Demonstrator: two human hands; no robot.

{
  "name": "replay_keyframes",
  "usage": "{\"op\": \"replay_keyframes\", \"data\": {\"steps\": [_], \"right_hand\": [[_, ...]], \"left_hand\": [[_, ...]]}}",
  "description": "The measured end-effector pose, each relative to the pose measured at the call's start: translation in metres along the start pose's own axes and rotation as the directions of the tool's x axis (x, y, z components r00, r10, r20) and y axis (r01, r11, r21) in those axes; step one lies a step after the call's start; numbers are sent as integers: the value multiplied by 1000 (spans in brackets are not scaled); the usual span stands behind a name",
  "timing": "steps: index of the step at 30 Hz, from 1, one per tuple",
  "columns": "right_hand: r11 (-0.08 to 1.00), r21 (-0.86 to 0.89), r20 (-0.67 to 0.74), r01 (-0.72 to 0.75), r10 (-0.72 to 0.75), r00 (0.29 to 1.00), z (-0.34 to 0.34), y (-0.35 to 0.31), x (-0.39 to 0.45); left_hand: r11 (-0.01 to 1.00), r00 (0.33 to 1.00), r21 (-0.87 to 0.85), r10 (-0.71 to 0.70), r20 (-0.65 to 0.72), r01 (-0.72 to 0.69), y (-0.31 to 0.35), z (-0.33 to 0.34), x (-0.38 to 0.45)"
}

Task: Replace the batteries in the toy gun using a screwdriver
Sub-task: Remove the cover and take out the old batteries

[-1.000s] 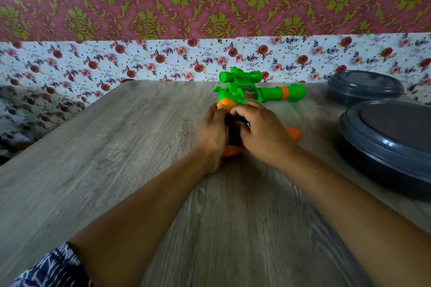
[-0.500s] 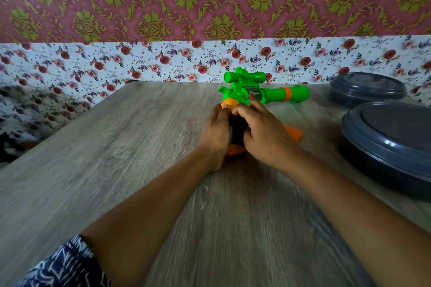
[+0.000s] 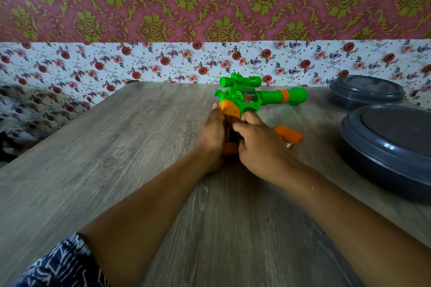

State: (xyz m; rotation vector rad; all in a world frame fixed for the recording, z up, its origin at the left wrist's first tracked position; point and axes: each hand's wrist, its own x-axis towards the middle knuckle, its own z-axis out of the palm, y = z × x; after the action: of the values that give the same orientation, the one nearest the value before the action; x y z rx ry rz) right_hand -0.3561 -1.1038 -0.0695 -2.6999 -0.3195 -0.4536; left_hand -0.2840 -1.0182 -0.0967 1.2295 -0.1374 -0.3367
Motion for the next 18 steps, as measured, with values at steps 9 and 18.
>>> {"op": "replay_keyframes", "data": {"steps": [9,18], "right_hand": [[999,-1,8,-52,52,999,-4,3,2],[990,97,-5,-99,100,995,-10,7,6]], "left_hand": [[999,1000,27,22,-15,-22,-6,-2,7],[990,991,113,93,-97,-82,-10,1,5]]}}
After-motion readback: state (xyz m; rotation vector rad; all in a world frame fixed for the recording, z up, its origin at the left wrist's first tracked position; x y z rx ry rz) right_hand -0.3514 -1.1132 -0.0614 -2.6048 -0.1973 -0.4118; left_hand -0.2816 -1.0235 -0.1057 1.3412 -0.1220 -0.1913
